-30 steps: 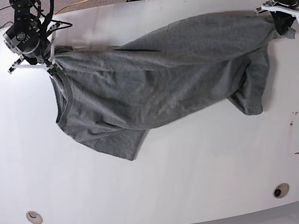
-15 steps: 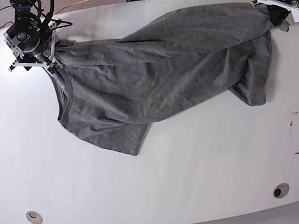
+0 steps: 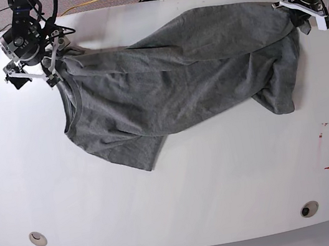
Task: Layout the t-shirt on the table in an organized manner, then fold the t-shirt properly
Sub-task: 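Lay the shirt down spread out, holding its ends apart with both grippers, then open both grippers and release the spread shirt, then move both grippers to the shirt's hem edge and grasp it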
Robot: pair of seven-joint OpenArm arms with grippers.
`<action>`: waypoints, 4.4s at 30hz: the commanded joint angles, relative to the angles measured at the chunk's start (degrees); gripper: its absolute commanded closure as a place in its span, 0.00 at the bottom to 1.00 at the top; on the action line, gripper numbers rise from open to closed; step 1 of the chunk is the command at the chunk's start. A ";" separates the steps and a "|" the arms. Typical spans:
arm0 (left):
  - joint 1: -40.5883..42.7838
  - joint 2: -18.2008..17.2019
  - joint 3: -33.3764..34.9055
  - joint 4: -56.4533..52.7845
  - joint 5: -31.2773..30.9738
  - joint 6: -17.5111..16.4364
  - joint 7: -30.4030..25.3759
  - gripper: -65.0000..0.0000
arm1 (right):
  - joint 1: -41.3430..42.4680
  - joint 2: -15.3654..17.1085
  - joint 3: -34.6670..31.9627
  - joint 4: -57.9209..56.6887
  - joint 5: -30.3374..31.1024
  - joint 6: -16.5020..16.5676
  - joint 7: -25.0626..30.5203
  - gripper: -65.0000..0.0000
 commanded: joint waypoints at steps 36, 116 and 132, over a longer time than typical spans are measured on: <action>0.13 -0.58 -0.11 0.79 0.17 0.05 0.10 0.32 | 1.27 2.01 1.88 1.22 -0.20 -0.12 0.87 0.00; -38.73 0.21 2.36 -3.08 13.62 0.05 0.45 0.32 | 60.35 2.54 -2.69 -72.63 10.00 -0.12 17.13 0.00; -38.55 0.30 2.36 -3.17 13.71 0.05 0.45 0.32 | 52.79 -1.06 -2.78 -71.58 10.08 -0.12 16.78 0.00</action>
